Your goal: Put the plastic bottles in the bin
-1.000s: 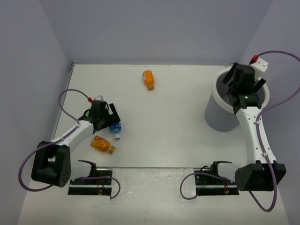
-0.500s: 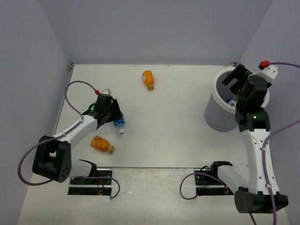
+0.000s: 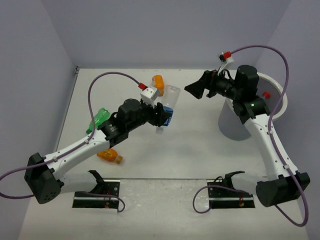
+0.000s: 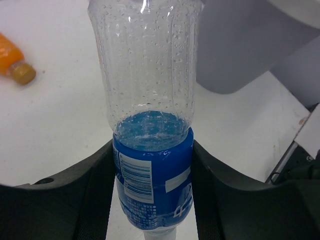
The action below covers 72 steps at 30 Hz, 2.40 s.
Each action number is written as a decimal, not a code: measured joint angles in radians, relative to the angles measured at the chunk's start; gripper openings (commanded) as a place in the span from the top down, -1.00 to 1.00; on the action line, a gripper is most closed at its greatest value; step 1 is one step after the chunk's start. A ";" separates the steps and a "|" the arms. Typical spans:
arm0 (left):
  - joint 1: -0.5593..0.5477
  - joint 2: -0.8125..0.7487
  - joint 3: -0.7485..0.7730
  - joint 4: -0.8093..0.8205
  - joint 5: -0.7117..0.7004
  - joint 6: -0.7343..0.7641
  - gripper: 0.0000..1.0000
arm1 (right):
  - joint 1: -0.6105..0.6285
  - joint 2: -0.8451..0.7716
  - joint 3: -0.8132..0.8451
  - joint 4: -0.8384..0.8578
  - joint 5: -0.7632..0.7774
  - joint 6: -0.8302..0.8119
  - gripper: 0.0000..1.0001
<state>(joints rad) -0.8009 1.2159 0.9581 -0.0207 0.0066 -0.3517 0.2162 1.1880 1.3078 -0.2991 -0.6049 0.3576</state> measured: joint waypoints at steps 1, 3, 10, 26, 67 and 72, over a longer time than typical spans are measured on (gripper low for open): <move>-0.005 -0.018 -0.002 0.026 0.014 0.010 1.00 | 0.003 0.022 0.005 -0.011 -0.038 -0.003 -0.97; -0.013 -0.049 -0.013 0.097 0.040 0.026 1.00 | 0.012 0.043 0.019 -0.045 -0.077 -0.013 -0.97; -0.039 -0.062 -0.022 0.240 0.102 0.034 1.00 | 0.086 0.051 0.089 -0.101 -0.184 -0.092 -0.97; -0.142 -0.020 0.001 0.317 0.206 0.022 -0.99 | 0.108 -0.049 0.061 -0.089 -0.254 -0.103 1.00; -0.156 -0.290 -0.139 -0.989 -0.696 -0.996 -1.00 | -0.099 -0.152 -0.065 0.115 1.373 -0.303 -0.98; -0.156 -0.272 -0.155 -1.046 -0.688 -1.073 -1.00 | -0.099 -0.276 -0.083 0.010 1.256 -0.193 -0.97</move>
<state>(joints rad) -0.9569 0.9437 0.8028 -1.0664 -0.6815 -1.4248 0.1169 0.9119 1.2247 -0.2887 0.6509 0.1650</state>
